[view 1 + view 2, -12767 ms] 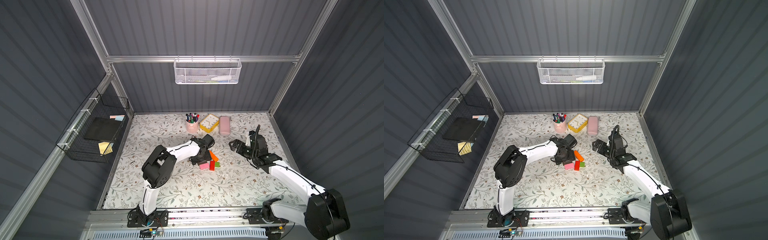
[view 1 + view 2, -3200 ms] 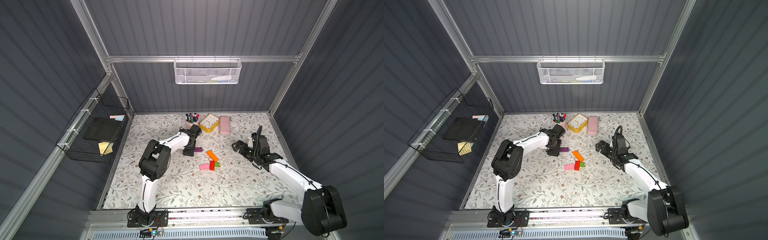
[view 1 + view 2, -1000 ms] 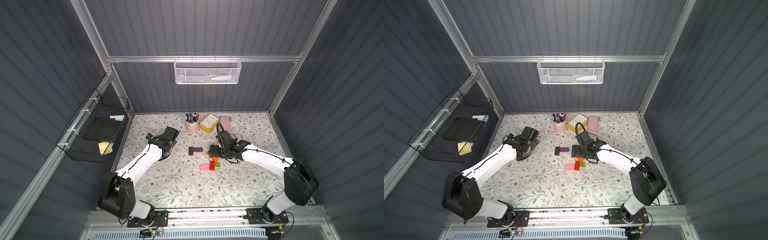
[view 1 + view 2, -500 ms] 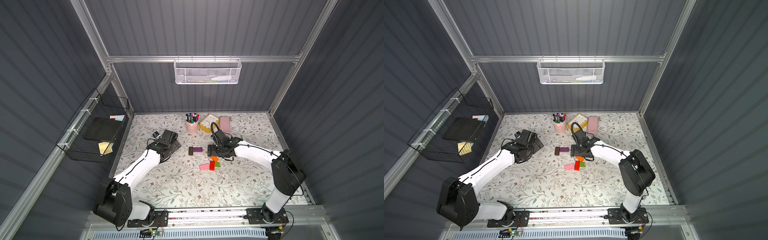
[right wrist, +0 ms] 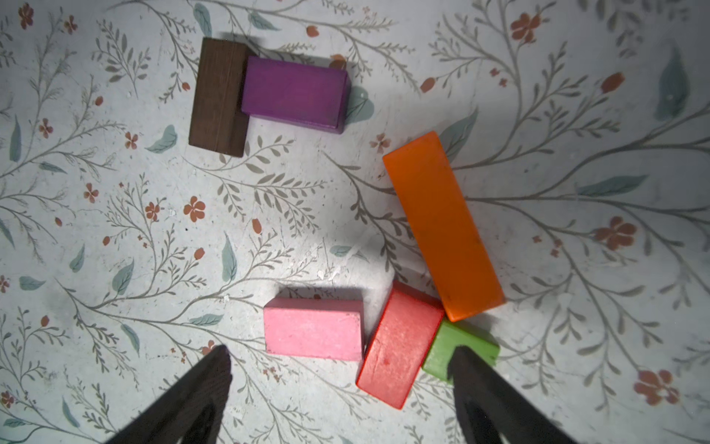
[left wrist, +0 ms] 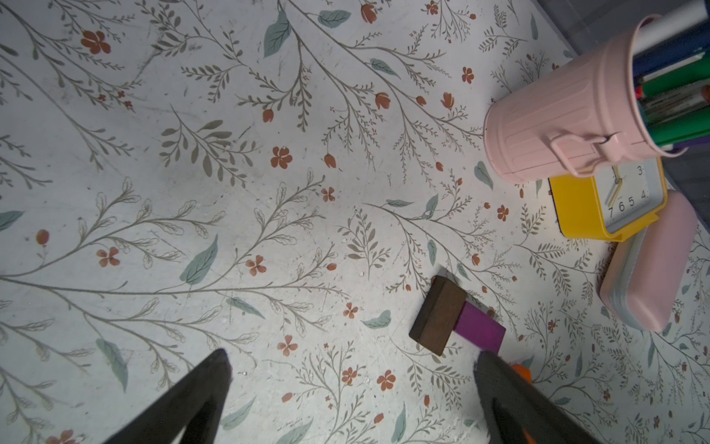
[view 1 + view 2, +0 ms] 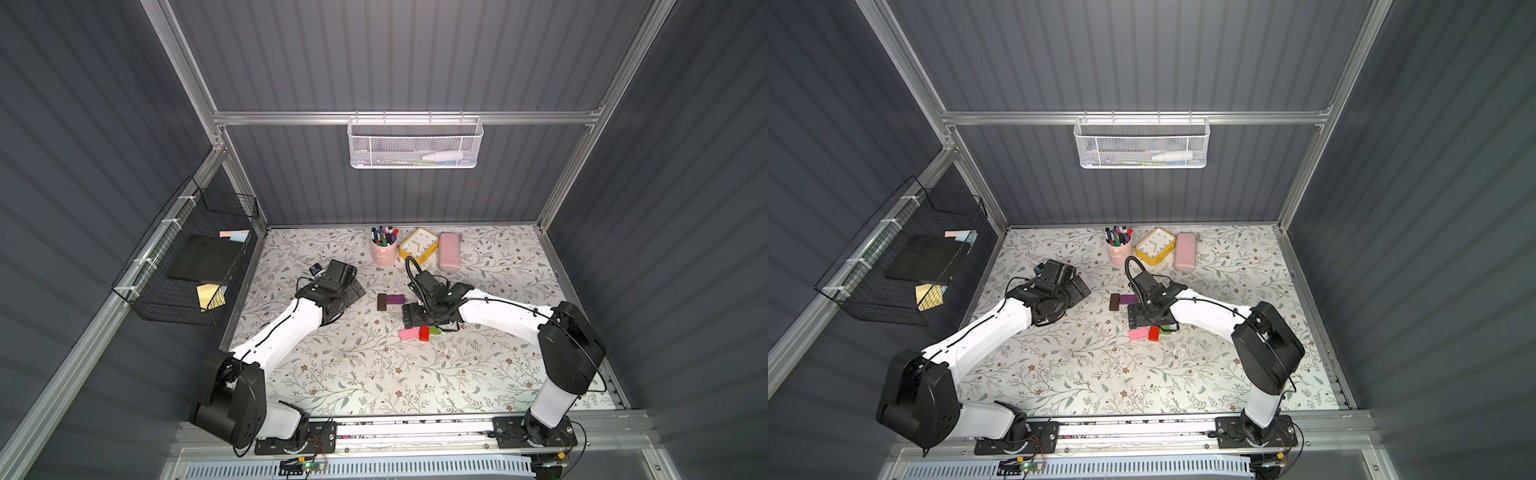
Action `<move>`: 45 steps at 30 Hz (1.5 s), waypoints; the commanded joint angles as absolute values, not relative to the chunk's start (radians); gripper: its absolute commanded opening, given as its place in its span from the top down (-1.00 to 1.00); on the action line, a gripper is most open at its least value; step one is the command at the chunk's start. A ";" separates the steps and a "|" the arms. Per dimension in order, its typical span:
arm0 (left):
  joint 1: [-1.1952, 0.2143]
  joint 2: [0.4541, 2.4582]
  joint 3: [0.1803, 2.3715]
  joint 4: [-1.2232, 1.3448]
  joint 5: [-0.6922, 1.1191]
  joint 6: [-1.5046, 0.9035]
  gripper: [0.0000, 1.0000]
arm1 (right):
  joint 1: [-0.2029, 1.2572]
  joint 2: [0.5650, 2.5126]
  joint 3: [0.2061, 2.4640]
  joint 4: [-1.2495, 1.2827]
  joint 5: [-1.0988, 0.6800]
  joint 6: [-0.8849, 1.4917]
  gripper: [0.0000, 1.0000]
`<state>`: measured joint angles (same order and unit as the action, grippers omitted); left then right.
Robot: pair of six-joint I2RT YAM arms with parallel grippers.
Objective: Assemble the number 6 with building blocks
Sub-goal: Pick up the building block from the center of the board.
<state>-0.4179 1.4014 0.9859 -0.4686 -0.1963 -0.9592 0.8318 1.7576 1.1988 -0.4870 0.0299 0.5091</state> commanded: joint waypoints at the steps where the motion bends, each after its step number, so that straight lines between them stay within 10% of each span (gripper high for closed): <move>1: -0.417 1.390 0.969 -0.471 -0.190 -0.944 -0.99 | 0.840 1.797 1.227 -0.502 0.001 0.490 -0.79; 45: -0.131 1.327 0.863 -0.437 0.000 -0.898 -0.99 | 0.897 1.956 1.334 -0.587 0.006 0.461 -0.58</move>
<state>-0.1410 1.3415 0.8745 -0.4423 -0.0200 -0.9230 0.8906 1.9526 1.3102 -0.5400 -0.0158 0.4698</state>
